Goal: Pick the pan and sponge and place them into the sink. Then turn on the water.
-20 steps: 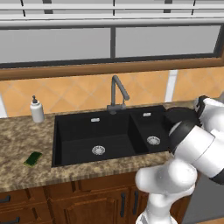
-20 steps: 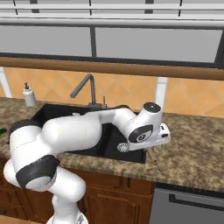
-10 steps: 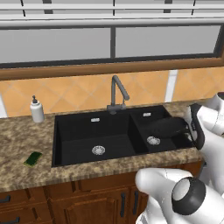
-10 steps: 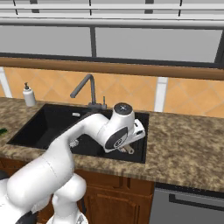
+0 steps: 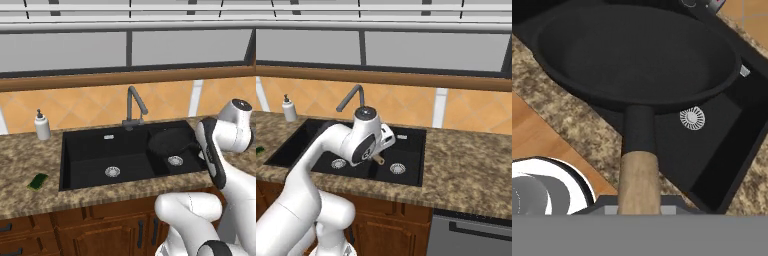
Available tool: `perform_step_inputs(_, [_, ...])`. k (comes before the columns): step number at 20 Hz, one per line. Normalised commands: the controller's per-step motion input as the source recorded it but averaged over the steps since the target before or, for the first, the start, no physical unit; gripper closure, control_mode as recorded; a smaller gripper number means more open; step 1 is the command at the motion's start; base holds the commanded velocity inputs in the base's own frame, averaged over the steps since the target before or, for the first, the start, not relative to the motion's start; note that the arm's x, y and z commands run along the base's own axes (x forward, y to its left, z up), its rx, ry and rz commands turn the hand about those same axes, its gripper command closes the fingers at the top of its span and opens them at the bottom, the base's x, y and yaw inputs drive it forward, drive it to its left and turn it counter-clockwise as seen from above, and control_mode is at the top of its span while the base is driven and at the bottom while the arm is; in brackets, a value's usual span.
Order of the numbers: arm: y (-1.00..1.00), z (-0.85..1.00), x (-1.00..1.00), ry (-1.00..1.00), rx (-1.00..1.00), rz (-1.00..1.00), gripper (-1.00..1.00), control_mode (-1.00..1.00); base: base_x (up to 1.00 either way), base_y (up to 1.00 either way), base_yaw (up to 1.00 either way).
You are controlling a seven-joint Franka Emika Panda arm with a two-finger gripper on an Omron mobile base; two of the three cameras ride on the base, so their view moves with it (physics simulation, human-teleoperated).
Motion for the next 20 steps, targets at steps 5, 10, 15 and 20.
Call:
perform_step_inputs(5, [0.69, 0.3, 0.0, 0.02, 0.0, 0.1, 1.0, -1.0, 0.0, 0.0, 0.0])
perform_step_inputs(10, [0.66, 0.08, 0.0, 0.04, 0.0, 0.0, 1.0, -1.0, 0.0, 0.0, 0.0])
perform_step_inputs(15, [0.7, 0.0, 0.0, 0.05, -0.02, -0.11, 1.0, -1.0, 0.0, 0.0, 0.0])
perform_step_inputs(20, [0.84, 0.0, 0.0, 0.01, -0.04, -0.21, 1.0, -1.0, 0.0, 0.0, 0.0])
